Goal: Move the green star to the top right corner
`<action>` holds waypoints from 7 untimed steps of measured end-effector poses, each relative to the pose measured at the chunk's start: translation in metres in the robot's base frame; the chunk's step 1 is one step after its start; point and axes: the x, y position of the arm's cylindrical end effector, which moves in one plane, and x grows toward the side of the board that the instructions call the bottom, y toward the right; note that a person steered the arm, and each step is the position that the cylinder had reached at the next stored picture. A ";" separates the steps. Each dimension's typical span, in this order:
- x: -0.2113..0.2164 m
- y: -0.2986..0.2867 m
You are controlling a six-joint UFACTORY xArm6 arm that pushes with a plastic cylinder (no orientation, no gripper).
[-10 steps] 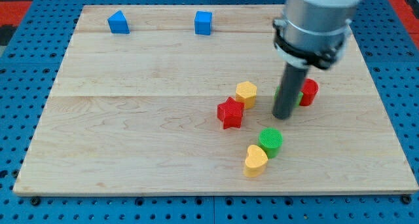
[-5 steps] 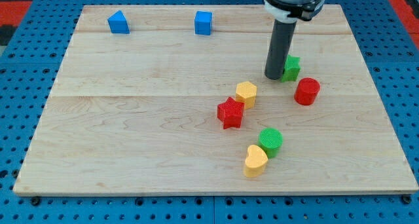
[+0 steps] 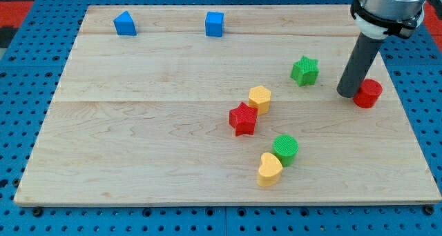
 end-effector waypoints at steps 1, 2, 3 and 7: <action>0.000 0.017; 0.000 0.025; -0.013 -0.024; -0.119 -0.057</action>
